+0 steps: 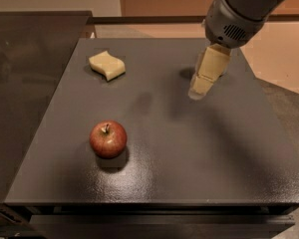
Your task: Pick sponge
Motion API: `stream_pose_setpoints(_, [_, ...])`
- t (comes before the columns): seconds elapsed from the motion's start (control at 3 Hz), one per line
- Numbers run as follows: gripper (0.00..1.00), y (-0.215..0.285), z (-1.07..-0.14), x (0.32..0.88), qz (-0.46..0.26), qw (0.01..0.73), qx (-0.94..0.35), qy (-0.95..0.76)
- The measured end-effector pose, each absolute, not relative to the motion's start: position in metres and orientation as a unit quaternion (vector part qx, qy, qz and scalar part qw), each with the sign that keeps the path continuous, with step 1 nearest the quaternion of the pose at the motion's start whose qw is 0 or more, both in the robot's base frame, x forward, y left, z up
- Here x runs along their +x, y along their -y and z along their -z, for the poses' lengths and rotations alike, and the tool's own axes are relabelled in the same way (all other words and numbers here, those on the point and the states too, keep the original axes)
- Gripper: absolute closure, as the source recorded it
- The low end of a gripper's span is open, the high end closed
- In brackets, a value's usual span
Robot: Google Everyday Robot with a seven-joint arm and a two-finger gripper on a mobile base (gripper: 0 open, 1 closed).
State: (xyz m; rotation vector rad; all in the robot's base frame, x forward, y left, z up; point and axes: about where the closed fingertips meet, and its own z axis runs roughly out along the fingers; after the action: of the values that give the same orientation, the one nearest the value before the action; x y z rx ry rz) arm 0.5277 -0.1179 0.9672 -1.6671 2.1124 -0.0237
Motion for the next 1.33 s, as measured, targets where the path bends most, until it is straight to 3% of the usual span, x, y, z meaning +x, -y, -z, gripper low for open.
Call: stream_pose_setpoints(1.33, [0.0,-0.023,-0.914,0.645,-0.056,0.237,-0.542,-0.805])
